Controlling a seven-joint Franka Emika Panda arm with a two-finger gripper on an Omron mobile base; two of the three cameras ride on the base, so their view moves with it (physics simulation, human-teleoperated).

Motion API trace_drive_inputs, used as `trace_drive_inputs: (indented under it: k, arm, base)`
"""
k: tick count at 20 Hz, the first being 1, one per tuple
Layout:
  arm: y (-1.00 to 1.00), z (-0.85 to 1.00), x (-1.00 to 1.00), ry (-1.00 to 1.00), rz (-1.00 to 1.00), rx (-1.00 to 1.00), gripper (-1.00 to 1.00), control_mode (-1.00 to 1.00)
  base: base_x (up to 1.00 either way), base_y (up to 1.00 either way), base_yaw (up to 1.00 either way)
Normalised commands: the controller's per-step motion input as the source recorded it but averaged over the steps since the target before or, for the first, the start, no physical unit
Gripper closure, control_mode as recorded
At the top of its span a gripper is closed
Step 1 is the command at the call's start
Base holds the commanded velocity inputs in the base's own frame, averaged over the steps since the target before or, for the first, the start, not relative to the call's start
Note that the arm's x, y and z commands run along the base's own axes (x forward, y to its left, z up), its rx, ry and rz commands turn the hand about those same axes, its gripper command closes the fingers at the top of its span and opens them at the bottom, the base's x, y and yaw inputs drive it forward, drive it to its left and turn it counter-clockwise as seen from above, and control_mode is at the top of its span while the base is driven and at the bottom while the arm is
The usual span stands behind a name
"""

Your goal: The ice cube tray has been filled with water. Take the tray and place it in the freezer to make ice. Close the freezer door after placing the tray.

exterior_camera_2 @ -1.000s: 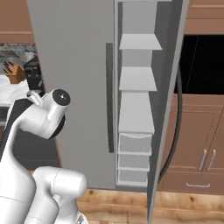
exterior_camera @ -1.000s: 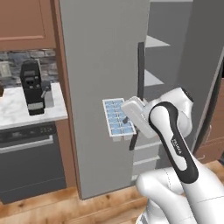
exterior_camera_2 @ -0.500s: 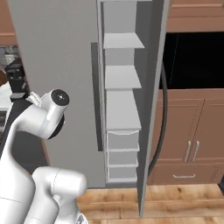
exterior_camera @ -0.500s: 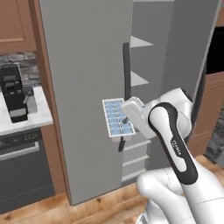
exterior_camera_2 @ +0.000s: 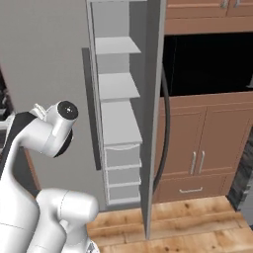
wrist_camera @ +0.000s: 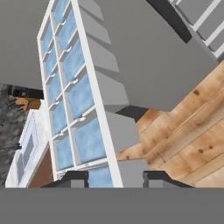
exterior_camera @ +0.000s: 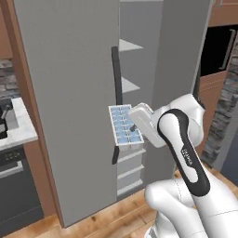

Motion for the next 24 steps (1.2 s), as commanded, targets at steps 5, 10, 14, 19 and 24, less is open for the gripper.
trace_drive_inputs:
  k: [5, 10, 14, 19, 24]
  arm:
    - [0.0, 0.0, 0.0, 0.0, 0.0, 0.0, 1.0, 1.0]
    - [0.0, 0.0, 0.0, 0.0, 0.0, 0.0, 1.0, 1.0]
    - [0.0, 0.0, 0.0, 0.0, 0.0, 0.0, 1.0, 1.0]
    - [0.0, 0.0, 0.0, 0.0, 0.0, 0.0, 1.0, 1.0]
    - [0.0, 0.0, 0.0, 0.0, 0.0, 0.0, 1.0, 1.0]
  base:
    - [0.14, -0.21, -0.23]
    - [0.29, -0.04, -0.16]
    - [0.39, 0.0, -0.12]
    - [0.51, 0.0, -0.1]
    - [0.48, -0.01, -0.1]
